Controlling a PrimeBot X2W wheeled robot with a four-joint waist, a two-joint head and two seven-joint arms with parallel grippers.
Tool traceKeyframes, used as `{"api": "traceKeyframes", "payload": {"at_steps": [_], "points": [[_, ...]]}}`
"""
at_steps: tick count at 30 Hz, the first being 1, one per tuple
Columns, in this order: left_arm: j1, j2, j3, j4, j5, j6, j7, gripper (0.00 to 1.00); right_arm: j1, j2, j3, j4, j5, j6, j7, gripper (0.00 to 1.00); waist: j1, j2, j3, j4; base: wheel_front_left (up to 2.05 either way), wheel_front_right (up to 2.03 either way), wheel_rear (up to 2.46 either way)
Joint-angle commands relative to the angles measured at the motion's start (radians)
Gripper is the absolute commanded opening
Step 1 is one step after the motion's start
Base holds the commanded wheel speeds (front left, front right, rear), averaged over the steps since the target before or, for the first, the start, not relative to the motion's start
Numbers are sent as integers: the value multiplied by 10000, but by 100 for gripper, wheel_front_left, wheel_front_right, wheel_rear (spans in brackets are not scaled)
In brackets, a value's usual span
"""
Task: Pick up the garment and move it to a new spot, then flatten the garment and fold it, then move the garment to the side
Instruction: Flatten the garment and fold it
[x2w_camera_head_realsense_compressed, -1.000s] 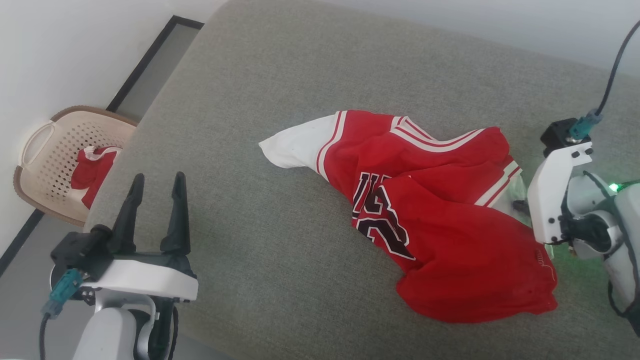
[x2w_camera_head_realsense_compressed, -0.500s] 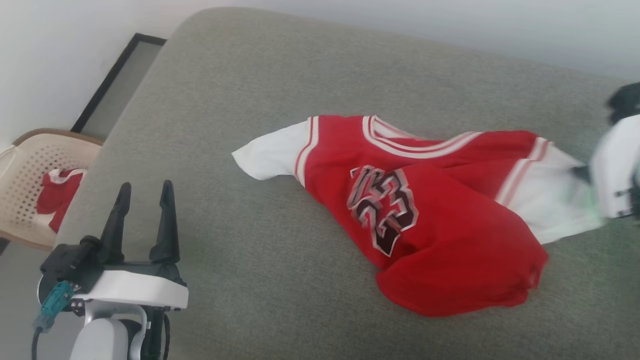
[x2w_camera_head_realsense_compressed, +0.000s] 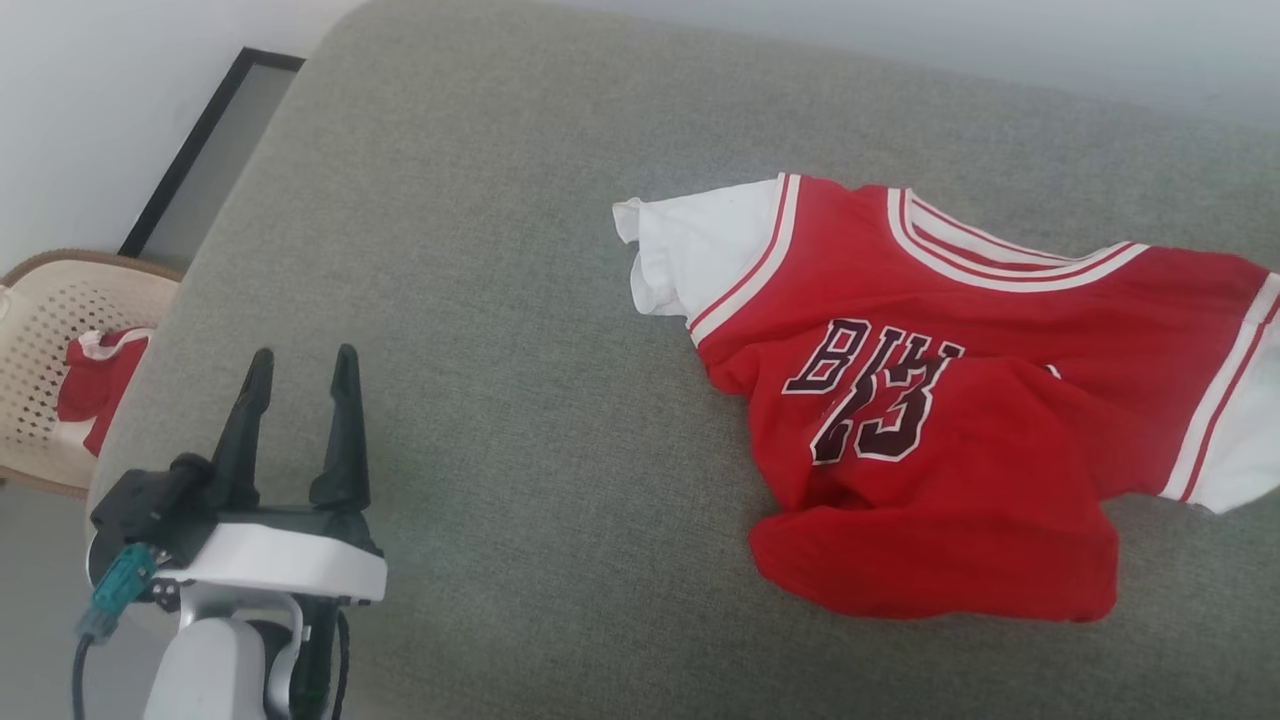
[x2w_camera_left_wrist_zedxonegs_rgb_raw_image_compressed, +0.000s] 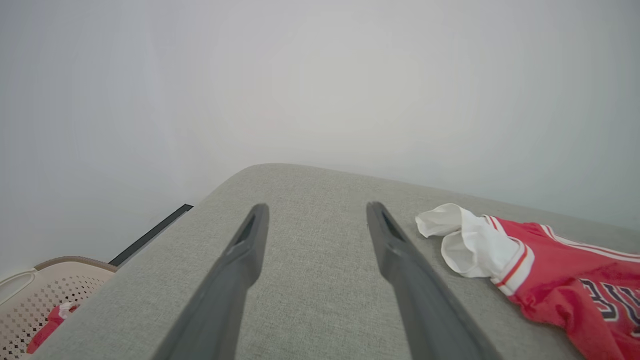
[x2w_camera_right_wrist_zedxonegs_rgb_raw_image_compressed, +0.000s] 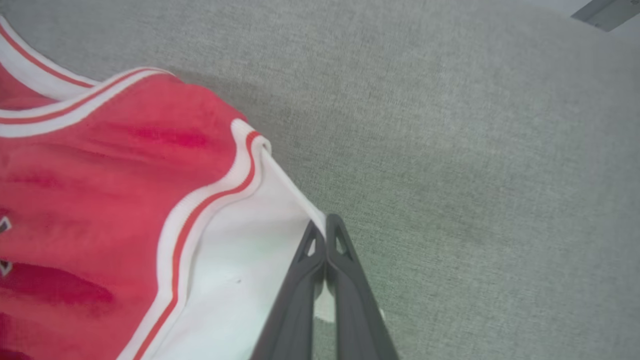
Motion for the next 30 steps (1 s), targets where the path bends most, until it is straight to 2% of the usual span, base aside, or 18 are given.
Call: {"api": "traceKeyframes", "payload": {"at_steps": [1,5,7,8,9,10,15,20,30], "points": [[-168,34,-51,-8,-65,-24,-47,100,113,185,-72,269,-128,2,-134,0,-1,0,78,45,0,0,0],[-334,127,-261,41,-126,-27,-48,100,15,484,-286,1081,-388,2,-549,0,-1,0,202,131,0,0,0],[-364,156,-330,65,-171,-27,-48,100,-106,662,-385,1466,-489,2,-772,25,-1,0,215,154,0,0,0],[-364,156,-330,65,-171,-27,-48,100,-106,662,-385,1466,-489,2,-772,25,-1,0,215,154,0,0,0],[-357,199,-394,82,-196,-28,-48,100,-159,725,-382,1590,-541,2,-871,43,-1,0,203,153,0,0,0],[-357,242,-420,116,-207,-28,-48,100,-235,789,-368,1692,-592,2,-954,100,-1,0,180,137,0,0,0],[-394,600,-579,266,-390,-27,-48,100,-509,984,-175,1823,-649,2,-1153,100,-1,0,-69,-124,0,0,0],[-518,1172,-810,481,-475,-28,-48,100,-496,1073,215,1200,-399,2,-1637,100,-1,0,-365,-598,0,0,0],[-1048,2493,-1428,577,-1229,-29,857,100,84,1522,735,-538,-429,2,-3806,100,-1,0,-919,-2006,0,0,0]]}}
